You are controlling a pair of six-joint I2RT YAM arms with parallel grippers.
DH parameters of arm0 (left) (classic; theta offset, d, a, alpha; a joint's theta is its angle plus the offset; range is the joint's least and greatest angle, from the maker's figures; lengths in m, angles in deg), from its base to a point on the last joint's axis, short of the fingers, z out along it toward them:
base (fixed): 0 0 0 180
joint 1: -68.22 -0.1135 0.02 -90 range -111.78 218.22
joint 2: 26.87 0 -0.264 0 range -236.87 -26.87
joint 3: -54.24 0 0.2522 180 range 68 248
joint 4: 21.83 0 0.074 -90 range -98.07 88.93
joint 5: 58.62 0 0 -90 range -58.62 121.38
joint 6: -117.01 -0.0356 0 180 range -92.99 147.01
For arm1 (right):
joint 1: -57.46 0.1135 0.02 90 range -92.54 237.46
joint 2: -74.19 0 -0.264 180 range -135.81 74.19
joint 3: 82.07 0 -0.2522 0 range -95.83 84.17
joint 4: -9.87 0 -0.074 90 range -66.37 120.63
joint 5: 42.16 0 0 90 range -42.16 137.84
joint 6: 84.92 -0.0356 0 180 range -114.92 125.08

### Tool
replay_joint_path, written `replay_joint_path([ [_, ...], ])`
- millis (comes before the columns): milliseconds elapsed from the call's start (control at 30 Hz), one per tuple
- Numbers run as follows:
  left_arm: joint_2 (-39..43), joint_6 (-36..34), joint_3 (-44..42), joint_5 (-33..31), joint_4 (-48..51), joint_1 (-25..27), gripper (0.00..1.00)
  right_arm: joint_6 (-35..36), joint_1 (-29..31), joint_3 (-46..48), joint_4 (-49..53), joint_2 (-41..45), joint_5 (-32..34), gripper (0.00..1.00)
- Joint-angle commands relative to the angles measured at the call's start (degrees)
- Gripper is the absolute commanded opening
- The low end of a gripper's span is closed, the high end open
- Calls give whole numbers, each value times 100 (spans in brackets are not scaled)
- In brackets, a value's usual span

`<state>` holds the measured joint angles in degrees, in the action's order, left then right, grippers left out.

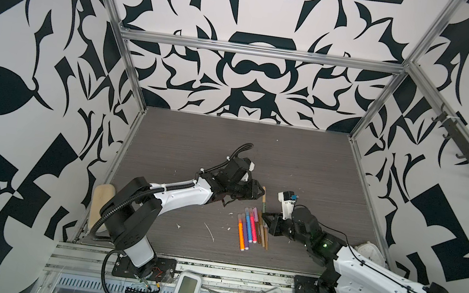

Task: Open the pen caps
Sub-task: 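Move the left gripper to the tan cap and close on it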

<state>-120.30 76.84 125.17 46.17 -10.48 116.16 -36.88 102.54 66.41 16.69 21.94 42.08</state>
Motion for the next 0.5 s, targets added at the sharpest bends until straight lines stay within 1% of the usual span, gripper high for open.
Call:
replay_joint_path([
  [0, -194, 28, 242, 71, 30, 55, 46, 119, -25, -218, -27, -79, -54, 0],
  [267, -517, 16, 459, 73, 123, 141, 43, 126, -34, -175, -50, -23, -69, 0],
  [467, -646, -119, 654, -26, 386, 145, 41, 120, -39, -151, -154, -71, -153, 0],
])
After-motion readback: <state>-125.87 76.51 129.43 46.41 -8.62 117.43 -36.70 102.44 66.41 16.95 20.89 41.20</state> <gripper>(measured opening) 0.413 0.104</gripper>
